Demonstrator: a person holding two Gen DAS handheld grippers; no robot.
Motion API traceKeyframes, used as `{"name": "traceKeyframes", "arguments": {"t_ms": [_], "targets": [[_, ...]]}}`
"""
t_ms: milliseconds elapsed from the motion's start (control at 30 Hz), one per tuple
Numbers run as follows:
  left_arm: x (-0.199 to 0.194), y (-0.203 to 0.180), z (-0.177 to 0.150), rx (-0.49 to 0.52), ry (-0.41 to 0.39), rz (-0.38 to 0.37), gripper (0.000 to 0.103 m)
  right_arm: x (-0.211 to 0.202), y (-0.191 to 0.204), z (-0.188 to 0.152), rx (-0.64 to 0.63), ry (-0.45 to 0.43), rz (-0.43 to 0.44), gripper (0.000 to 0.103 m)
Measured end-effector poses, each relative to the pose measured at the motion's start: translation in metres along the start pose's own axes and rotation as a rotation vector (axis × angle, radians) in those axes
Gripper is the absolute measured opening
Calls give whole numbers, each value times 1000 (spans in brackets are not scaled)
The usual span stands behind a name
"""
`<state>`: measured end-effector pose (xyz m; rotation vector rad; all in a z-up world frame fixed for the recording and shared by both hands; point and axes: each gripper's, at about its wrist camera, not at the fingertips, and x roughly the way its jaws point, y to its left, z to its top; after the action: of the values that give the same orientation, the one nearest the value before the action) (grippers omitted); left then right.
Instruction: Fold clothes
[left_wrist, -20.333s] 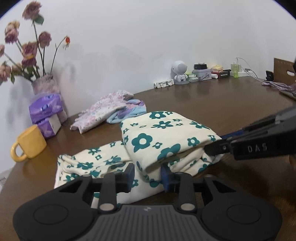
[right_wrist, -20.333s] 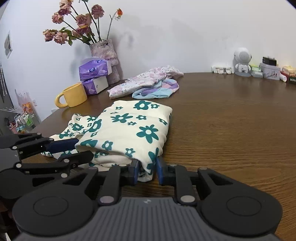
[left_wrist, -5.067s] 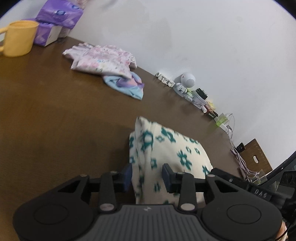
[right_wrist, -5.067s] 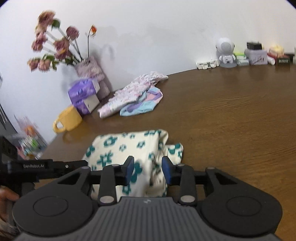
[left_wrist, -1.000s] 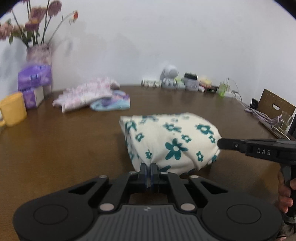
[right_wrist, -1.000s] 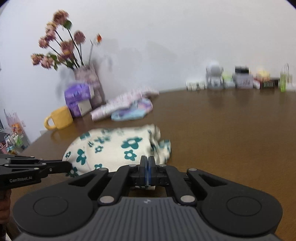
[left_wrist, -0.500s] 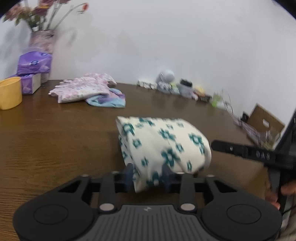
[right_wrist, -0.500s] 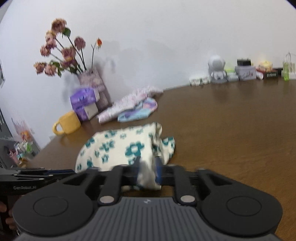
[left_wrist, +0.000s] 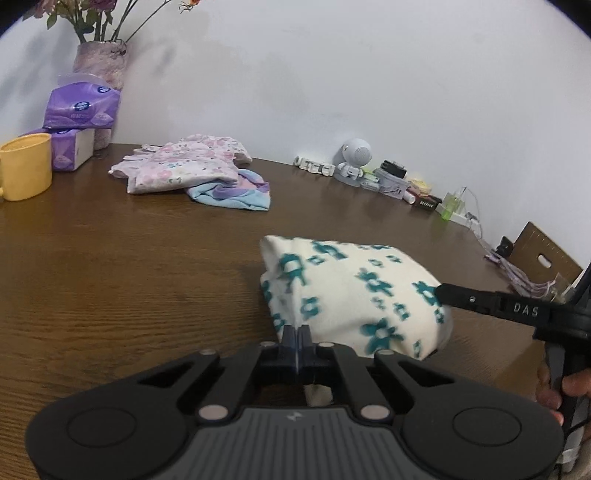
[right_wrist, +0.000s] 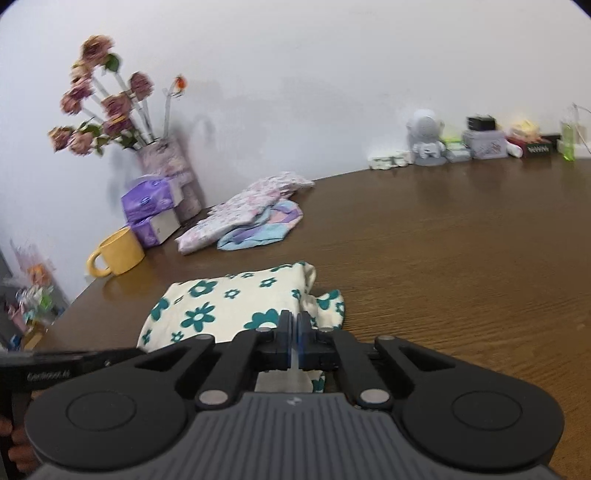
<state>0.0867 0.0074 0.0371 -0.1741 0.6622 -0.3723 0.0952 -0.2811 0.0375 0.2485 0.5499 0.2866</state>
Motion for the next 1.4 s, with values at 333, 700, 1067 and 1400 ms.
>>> {"name": "traceKeyframes", "arguments": {"t_ms": [333, 700, 1067, 1400], "targets": [[8, 7, 13, -108, 8, -83, 43, -2, -18, 3, 80, 2, 30, 26], [18, 11, 31, -194, 4, -138, 1, 31, -12, 26, 27, 50, 43, 2], [30, 21, 49, -246, -4, -121, 39, 36, -26, 38, 82, 47, 84, 33], [69, 26, 65, -284, 59, -131, 6, 83, -34, 55, 181, 148, 130, 2]]}}
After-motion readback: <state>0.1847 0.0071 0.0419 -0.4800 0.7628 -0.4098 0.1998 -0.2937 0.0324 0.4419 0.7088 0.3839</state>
